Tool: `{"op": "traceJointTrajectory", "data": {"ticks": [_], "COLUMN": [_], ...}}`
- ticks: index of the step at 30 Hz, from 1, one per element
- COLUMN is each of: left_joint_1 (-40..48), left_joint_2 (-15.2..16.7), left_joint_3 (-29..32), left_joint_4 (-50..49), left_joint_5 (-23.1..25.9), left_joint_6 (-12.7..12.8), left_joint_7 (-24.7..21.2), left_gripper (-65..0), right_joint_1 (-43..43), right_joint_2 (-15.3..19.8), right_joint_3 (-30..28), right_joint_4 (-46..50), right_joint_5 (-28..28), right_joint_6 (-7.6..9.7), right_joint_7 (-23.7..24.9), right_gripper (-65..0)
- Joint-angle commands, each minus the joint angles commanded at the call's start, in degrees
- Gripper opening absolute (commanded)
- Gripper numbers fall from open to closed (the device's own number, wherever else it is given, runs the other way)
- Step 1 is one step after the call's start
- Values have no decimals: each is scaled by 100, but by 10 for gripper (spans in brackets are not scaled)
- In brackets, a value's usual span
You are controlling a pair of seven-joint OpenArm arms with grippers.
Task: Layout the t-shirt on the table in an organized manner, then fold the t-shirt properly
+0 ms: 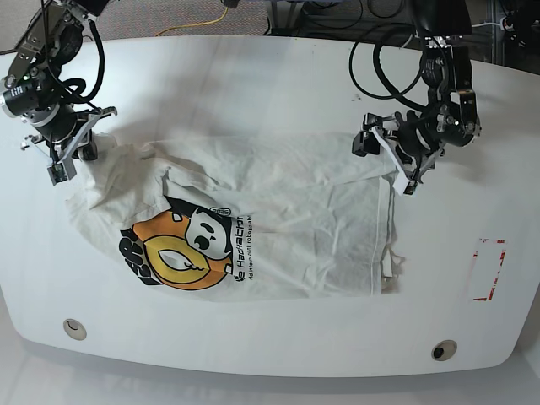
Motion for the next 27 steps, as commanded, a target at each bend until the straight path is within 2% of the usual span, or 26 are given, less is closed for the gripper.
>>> {"op": "traceJointTrajectory", "data": {"ticks": [4, 6, 7, 9, 10, 13, 19, 27], "left_joint_1": [-70, -176, -185, -237, -246, -413, -510, -580], "left_joint_2": [0, 0, 0, 0, 0, 0, 0, -141], "left_joint_3": [0, 0, 0, 9, 9, 9, 9, 0], "left_joint_4": [0, -18, -35, -176, -202, -369, -404, 484], "left_joint_5": [0, 18, 35, 229, 255, 510, 791, 782], "left_joint_6": [0, 0, 0, -18, -18, -26, -26, -26], "left_joint_7": [0, 0, 0, 0, 0, 0, 0, 26], "left_gripper": [-235, -321, -342, -457, -479, -635, -650, -650], "right_joint_1": [0, 0, 0, 0, 0, 9, 79, 167], "right_joint_2": [0, 0, 0, 0, 0, 0, 0, 0], "right_joint_3": [0, 0, 0, 9, 9, 18, 26, 26], "right_joint_4": [0, 0, 0, 0, 0, 0, 0, 0], "right_joint_5": [0, 0, 0, 9, 9, 9, -9, -9], "right_joint_6": [0, 0, 0, 0, 0, 0, 0, 0], "right_joint_7": [0, 0, 0, 0, 0, 0, 0, 0], "right_gripper": [-648, -648, -648, -648, -648, -648, -648, -648]}}
